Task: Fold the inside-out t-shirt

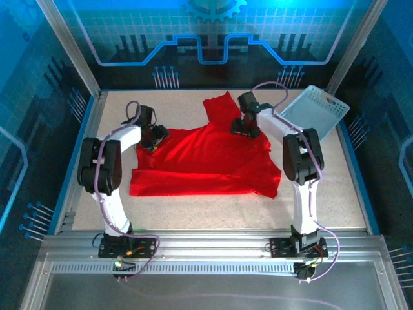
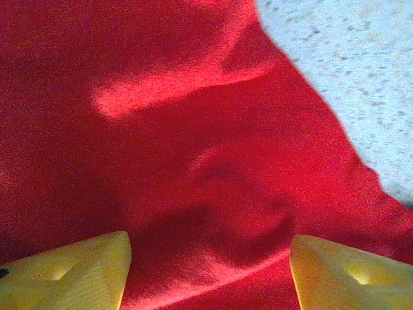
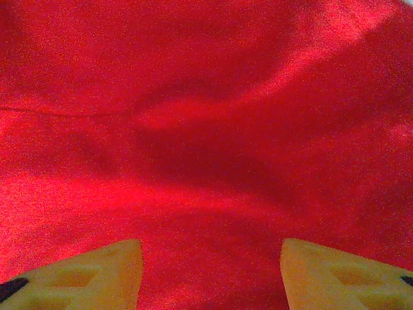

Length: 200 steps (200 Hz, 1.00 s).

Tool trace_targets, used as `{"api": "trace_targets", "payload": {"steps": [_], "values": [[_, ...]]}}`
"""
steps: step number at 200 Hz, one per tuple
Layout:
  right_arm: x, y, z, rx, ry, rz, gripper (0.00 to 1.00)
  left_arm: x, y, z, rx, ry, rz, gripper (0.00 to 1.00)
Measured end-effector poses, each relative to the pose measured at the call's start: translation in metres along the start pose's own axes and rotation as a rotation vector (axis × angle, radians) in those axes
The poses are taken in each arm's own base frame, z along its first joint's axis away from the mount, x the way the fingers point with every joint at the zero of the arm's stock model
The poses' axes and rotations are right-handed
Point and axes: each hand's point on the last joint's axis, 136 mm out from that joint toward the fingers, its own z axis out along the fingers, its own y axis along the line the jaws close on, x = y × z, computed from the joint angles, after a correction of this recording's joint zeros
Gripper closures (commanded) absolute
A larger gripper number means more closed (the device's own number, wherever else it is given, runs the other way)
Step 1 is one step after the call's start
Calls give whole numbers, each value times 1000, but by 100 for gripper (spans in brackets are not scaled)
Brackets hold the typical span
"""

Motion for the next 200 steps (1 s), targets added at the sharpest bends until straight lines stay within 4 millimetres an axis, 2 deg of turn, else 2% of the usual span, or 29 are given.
{"api": "trace_targets", "payload": {"steps": [27, 51, 63, 86, 105, 114, 138, 160, 179, 200], "values": [[7, -37, 7, 55, 42, 96, 42, -4, 9, 1, 1, -13, -21, 32], [30, -75, 5, 126, 64, 185, 43, 0, 23, -5, 11, -33, -38, 29], [41, -84, -4, 153, 60, 212, 43, 7, 31, -12, 2, -37, -45, 29], [73, -102, -18, 207, 75, 259, 44, 17, 41, -23, -12, -38, -58, 27], [94, -111, -30, 222, 73, 276, 43, 16, 38, -38, 1, -59, -54, 24], [97, -112, -38, 223, 65, 273, 42, 13, 33, -45, 12, -76, -50, 24], [74, -95, -58, 191, -9, 214, 41, -16, 7, -61, 23, -128, -18, 24], [29, -60, -82, 126, -118, 125, 41, -62, -36, -64, 54, -194, 23, 27], [-8, -36, -95, 72, -200, 70, 42, -88, -56, -50, 52, -217, 48, 31], [-27, -28, -89, 61, -222, 41, 42, -94, -50, -23, -8, -186, 58, 33]]}}
